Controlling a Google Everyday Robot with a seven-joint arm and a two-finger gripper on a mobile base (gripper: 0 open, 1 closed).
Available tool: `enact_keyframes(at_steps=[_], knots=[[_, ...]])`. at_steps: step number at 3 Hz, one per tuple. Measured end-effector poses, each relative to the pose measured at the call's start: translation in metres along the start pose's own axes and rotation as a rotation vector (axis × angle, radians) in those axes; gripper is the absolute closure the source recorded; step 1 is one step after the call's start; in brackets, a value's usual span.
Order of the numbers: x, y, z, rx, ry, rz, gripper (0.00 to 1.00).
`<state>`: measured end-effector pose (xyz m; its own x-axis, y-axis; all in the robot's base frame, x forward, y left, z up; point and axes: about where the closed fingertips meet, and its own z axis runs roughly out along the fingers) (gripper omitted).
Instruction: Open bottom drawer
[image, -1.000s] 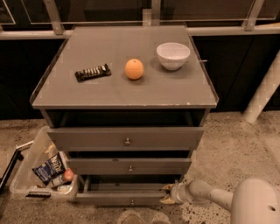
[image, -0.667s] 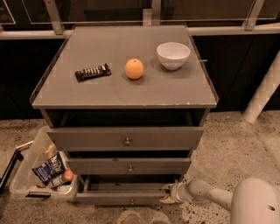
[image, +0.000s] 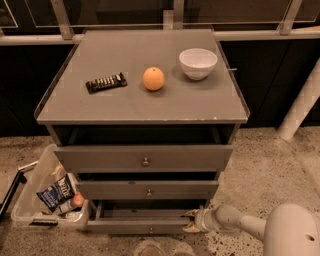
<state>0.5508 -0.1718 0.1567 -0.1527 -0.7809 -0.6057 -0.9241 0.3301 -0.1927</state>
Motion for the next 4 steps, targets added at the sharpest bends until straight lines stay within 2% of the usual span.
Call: enact_keyframes(at_steps=[1,2,3,4], knots=[[0.0,0.01,-0.001,-0.018,-0.013,-0.015,0.11],[0.013,0.055,-0.01,-0.057,-0.041,-0.052,0.14],[0.01,0.053,-0.013,-0.058,-0.041,-0.053,0.38],[0.013,0.073,-0.02,-0.076,-0.049,-0.082,0.62]])
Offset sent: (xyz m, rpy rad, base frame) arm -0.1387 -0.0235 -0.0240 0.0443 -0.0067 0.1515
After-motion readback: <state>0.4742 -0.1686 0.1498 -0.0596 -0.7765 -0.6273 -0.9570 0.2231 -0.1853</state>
